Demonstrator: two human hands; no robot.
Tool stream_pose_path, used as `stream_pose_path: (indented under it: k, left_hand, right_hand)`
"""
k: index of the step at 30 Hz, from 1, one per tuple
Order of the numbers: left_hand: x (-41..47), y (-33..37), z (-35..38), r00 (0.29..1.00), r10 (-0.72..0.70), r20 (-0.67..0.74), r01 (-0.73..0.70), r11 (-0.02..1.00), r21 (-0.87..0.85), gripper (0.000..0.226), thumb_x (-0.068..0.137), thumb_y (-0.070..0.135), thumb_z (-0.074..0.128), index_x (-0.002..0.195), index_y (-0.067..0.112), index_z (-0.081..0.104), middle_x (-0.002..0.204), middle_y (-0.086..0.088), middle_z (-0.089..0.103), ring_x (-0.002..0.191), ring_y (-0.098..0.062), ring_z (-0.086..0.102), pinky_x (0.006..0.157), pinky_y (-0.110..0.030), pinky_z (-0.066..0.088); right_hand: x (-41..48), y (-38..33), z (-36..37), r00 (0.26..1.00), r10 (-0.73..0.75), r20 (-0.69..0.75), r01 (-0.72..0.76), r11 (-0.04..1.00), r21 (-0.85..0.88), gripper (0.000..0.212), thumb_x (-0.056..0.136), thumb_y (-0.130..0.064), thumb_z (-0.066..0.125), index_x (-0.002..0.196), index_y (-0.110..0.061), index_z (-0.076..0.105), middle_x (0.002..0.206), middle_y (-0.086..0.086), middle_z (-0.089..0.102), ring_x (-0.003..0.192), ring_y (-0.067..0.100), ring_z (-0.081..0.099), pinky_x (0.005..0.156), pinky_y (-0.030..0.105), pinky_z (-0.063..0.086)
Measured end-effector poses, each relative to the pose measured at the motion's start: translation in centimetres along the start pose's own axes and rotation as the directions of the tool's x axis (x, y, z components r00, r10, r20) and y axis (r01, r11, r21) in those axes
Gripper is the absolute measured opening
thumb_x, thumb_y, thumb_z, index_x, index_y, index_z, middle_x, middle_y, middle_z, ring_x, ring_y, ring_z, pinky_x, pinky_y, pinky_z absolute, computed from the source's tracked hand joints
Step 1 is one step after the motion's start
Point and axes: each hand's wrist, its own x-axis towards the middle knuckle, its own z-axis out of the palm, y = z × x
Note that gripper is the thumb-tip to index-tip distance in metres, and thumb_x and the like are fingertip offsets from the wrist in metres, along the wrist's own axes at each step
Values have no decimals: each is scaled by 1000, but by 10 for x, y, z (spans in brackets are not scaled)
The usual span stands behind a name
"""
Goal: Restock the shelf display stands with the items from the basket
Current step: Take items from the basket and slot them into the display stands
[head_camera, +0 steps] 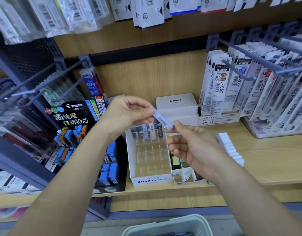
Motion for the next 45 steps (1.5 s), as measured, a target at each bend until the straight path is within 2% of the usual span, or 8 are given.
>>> stream_pose_path:
  k: [4,8,18,23,34,37,41,45]
  left_hand:
    - [9,-8,-24,968,89,-233,-20,959,284,12,77,2,74,86,8,69,66,-7,72,63,-15,70,62,-21,57]
    - [16,-35,-21,944,138,-299,31,867,497,11,78,11,77,84,18,72,72,2,71,64,-7,68,69,-21,57]
    - [21,-65,-5,974,160,-158,25,622,783,15,85,20,70,100,17,71,85,3,68,83,-13,64,80,-30,54]
    - [23,-70,-5,954,285,-91,-87,554,828,18,85,16,70,101,12,73,92,-8,72,85,-22,64,82,-34,52]
    - [-6,-36,-15,912,407,-43,-142,413,900,18,90,15,59,100,14,73,90,-1,73,83,-17,66,82,-31,53]
    - [-40,-11,-14,957,288,-15,-126,465,876,18,88,14,60,97,19,74,77,11,68,73,-2,62,76,-16,49]
    - [-91,-11,-1,987,-71,147,-76,599,797,23,84,7,60,82,25,75,67,16,67,65,7,61,59,-5,46]
    - [-124,-73,34,889,-336,311,-123,479,869,30,82,5,51,87,22,74,80,12,68,82,-5,63,70,-14,47]
  right_hand:
    - [6,2,-3,997,-24,-79,17,996,-91,20,97,-10,54,89,-7,71,67,8,65,50,12,58,48,19,48]
    - [6,3,-6,994,-33,-100,18,989,-148,23,94,-1,50,91,-7,72,67,7,66,53,12,59,50,20,48]
    - [7,5,-7,994,-42,-105,21,981,-193,23,93,3,48,94,-3,70,69,8,65,54,14,58,51,20,48]
    - [7,7,-8,996,-28,-86,8,974,-227,23,93,2,48,93,-2,71,68,8,64,54,14,56,51,20,46]
    - [-6,14,-27,1000,-17,-2,14,839,-544,21,95,-3,50,91,-7,70,72,7,66,53,12,59,50,20,46]
    - [-19,22,-35,996,10,86,50,747,-663,21,96,-4,49,90,-8,69,69,4,66,53,11,59,49,19,45]
    - [-32,57,-47,975,124,186,94,528,-844,24,94,-2,46,84,-11,66,68,3,65,55,12,59,51,19,46]
    - [-38,119,-73,930,329,162,69,276,-959,21,94,-7,46,84,-16,62,73,0,64,62,14,62,50,15,44]
